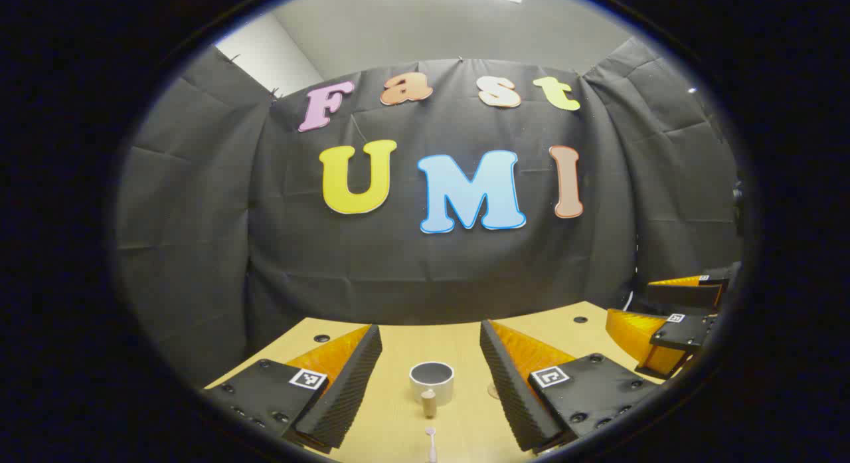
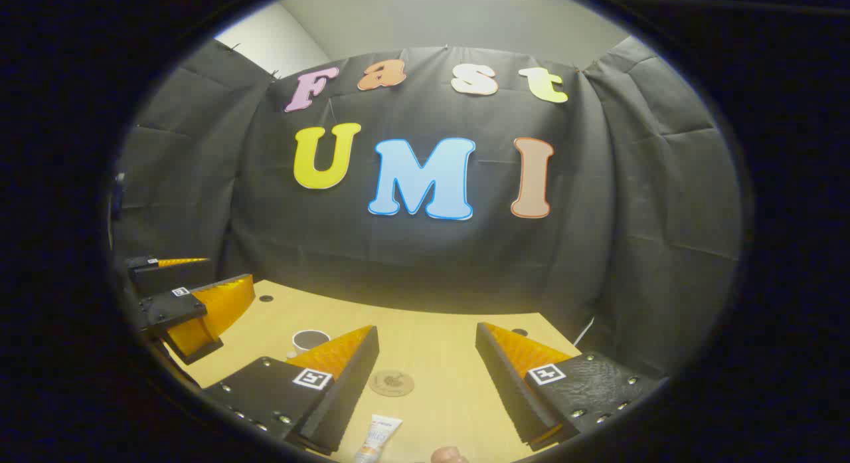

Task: Put the toothbrush and toothpaste on the desktop into the cup, then pick up the cup and place it on the coaster on the desktop.

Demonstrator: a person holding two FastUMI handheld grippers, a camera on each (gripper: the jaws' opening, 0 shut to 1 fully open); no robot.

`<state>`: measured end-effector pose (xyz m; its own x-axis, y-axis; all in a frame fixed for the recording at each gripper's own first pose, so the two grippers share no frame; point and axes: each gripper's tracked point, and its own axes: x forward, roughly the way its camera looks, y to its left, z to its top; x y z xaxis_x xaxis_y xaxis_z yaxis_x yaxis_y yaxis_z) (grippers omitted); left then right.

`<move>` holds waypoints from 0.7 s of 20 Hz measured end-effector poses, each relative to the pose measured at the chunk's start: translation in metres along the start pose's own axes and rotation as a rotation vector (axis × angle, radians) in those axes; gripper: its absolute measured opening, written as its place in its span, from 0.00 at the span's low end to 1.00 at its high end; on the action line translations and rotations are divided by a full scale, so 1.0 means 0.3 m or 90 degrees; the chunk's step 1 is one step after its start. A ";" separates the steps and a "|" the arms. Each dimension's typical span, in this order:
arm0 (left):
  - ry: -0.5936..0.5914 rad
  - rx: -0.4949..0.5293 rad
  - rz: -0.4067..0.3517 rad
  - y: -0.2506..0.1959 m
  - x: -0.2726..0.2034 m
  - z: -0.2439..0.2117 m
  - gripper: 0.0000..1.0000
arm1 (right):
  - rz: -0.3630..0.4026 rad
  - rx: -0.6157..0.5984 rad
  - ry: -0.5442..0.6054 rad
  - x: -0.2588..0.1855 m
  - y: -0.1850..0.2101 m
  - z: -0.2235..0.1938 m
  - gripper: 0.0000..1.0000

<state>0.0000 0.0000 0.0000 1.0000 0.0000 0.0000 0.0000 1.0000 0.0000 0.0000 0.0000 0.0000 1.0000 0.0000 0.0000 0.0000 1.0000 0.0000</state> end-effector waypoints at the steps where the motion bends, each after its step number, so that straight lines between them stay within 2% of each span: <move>1: 0.003 -0.001 -0.002 0.003 0.002 -0.005 1.00 | 0.001 -0.001 0.004 0.005 0.008 -0.001 0.91; 12: 0.062 -0.011 -0.042 0.003 0.050 -0.106 0.99 | 0.010 -0.002 0.070 0.020 0.069 -0.072 0.91; 14: 0.070 -0.018 -0.046 0.003 0.058 -0.117 0.95 | 0.009 0.008 0.087 0.022 0.068 -0.095 0.92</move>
<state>0.0175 0.0010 -0.0351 0.9915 -0.0732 -0.1079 0.0701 0.9970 -0.0321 0.0065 0.0203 -0.0284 0.9907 0.0156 -0.1354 -0.0140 0.9998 0.0130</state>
